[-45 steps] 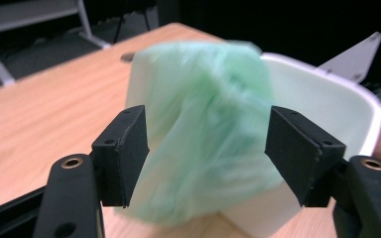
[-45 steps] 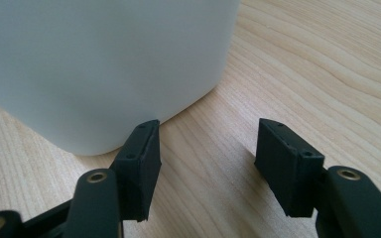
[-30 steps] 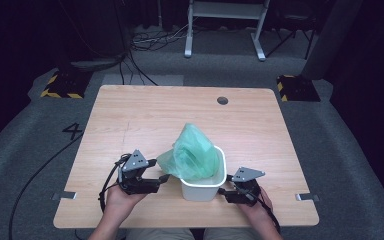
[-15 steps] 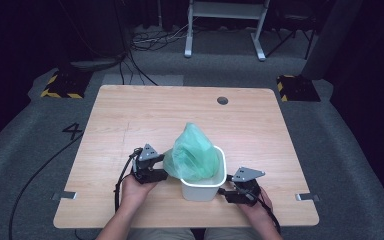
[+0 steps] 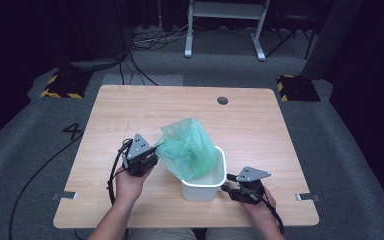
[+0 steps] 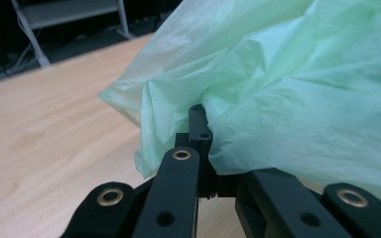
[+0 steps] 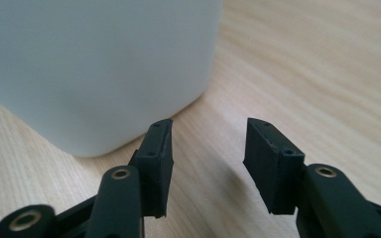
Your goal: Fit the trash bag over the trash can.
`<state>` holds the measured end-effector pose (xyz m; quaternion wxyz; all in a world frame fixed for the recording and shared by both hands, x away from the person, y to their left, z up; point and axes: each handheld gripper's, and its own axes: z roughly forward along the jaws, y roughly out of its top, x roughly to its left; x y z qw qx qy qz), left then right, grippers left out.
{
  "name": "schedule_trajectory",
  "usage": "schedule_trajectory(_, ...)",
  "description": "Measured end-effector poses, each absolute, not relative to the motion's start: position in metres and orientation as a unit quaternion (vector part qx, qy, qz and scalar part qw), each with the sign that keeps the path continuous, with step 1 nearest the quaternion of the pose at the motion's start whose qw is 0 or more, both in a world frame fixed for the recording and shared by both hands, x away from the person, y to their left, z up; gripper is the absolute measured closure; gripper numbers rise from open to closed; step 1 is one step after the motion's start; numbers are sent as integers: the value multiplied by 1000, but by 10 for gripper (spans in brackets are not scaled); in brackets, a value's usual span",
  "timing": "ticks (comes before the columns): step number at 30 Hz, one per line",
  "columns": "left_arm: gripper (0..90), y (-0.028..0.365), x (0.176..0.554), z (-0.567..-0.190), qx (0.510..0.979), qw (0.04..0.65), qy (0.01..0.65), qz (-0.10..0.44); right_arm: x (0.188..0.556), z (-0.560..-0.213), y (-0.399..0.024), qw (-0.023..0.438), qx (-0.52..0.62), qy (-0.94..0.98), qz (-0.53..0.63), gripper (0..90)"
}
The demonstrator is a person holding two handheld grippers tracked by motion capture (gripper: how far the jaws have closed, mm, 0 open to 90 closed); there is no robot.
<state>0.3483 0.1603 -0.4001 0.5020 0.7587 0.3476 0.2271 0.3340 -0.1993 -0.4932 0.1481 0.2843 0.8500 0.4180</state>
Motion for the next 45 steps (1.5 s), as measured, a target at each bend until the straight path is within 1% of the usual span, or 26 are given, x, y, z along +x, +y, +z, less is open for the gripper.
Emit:
schedule_trajectory(4,889,157,343,-382,749,522,329,241,334,-476,-205,158,286,845,424,546)
schedule_trajectory(7,889,154,339,-374,746,530,318,248,335,-470,-209,157,290,840,430,545)
schedule_trajectory(10,889,148,324,-362,740,550,288,257,339,-458,-216,156,299,833,439,545)
schedule_trajectory(12,888,143,321,-362,745,548,279,257,340,-454,-217,158,302,832,438,544)
schedule_trajectory(13,888,135,321,-368,762,530,270,257,340,-453,-218,158,302,831,439,543)
schedule_trajectory(14,888,135,321,-368,762,530,270,257,341,-452,-218,158,304,831,439,542)
schedule_trajectory(15,888,130,322,-373,773,516,263,260,341,-452,-218,158,304,831,439,542)
schedule_trajectory(18,881,127,321,-376,772,520,254,262,342,-440,-218,162,296,830,443,538)
schedule_trajectory(20,846,127,319,-374,769,529,245,262,342,-431,-217,167,291,830,445,534)
schedule_trajectory(22,730,128,318,-373,773,526,248,253,343,-421,-218,174,287,830,447,531)
schedule_trajectory(25,547,134,317,-373,767,529,266,246,345,-408,-219,172,288,826,454,528)
schedule_trajectory(27,491,137,317,-373,766,532,273,237,346,-406,-219,172,288,826,454,526)
schedule_trajectory(28,475,145,316,-375,765,529,287,229,347,-401,-218,171,288,825,456,524)
schedule_trajectory(31,461,150,314,-378,766,521,295,232,349,-396,-217,169,289,825,456,521)
schedule_trajectory(32,453,156,314,-382,770,510,304,234,350,-394,-216,168,288,826,455,519)
schedule_trajectory(33,451,156,314,-382,770,510,304,234,351,-392,-215,168,288,826,455,518)
schedule_trajectory(34,436,160,315,-385,777,493,311,236,353,-389,-214,167,288,826,455,516)
schedule_trajectory(37,417,164,316,-390,780,488,316,231,355,-385,-212,163,289,824,458,511)
schedule_trajectory(38,409,166,317,-393,786,483,317,222,357,-379,-209,163,285,824,462,505)
schedule_trajectory(45,405,173,316,-395,778,483,333,224,366,-357,-193,167,262,829,465,494)
